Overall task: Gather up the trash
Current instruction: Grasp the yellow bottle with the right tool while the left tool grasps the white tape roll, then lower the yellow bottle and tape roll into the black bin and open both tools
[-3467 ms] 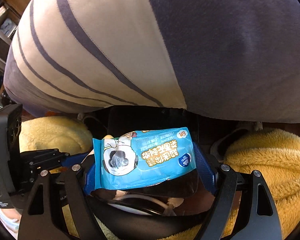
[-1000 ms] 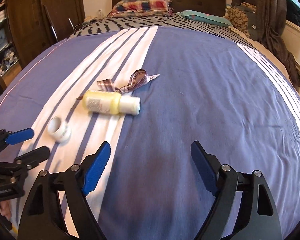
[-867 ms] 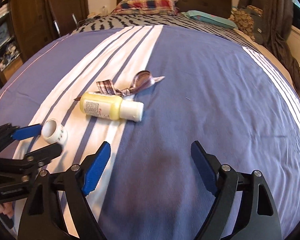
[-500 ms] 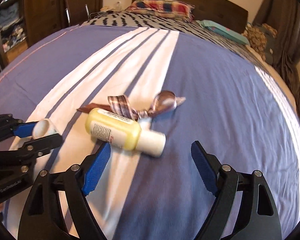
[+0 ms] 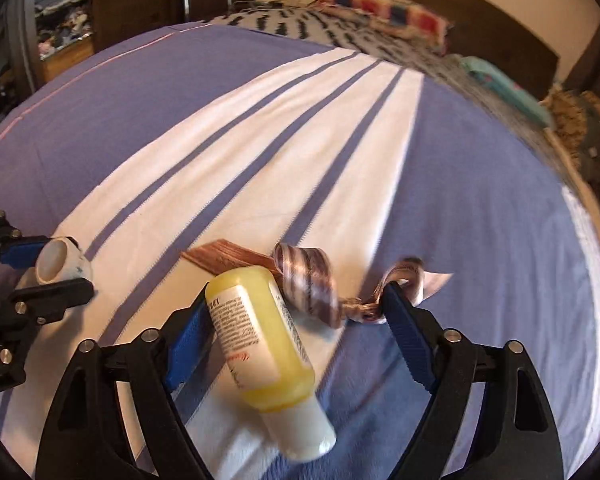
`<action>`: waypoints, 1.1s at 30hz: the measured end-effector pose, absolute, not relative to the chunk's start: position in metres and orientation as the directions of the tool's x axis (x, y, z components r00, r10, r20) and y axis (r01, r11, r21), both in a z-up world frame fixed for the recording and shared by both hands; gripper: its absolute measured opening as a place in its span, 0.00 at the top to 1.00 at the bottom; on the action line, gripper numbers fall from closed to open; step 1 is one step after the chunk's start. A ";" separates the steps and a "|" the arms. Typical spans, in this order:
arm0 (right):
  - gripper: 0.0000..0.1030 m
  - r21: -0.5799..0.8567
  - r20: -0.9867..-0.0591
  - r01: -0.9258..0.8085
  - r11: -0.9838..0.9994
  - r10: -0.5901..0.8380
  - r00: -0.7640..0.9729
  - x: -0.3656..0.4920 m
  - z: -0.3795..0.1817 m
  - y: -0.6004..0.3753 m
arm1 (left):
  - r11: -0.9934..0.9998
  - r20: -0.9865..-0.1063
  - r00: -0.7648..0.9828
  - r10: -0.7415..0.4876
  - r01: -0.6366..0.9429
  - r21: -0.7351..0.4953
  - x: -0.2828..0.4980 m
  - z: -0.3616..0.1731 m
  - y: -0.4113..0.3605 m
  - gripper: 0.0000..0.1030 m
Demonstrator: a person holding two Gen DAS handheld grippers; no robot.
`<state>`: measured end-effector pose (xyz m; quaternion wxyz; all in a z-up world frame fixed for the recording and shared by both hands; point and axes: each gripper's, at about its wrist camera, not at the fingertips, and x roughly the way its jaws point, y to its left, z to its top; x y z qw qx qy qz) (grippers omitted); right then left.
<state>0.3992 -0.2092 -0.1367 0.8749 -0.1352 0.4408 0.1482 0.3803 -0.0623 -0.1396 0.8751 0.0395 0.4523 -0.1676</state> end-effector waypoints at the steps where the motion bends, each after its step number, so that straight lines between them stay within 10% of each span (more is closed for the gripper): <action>1: 0.43 -0.078 -0.813 -0.388 0.919 0.167 0.558 0.400 -0.137 -0.210 | 0.940 -0.804 0.535 -0.260 0.330 -0.084 0.380 -0.140 -0.062 0.70; 4: 0.70 -0.046 -0.806 -0.391 0.919 0.197 0.558 0.397 -0.135 -0.210 | 0.940 -0.801 0.538 -0.263 0.328 -0.088 0.378 -0.139 -0.062 0.70; 33: 0.70 0.033 -0.691 -0.299 0.954 0.238 0.682 0.192 -0.067 -0.202 | 0.907 -0.722 0.595 -0.354 0.406 -0.111 0.199 -0.078 -0.049 0.70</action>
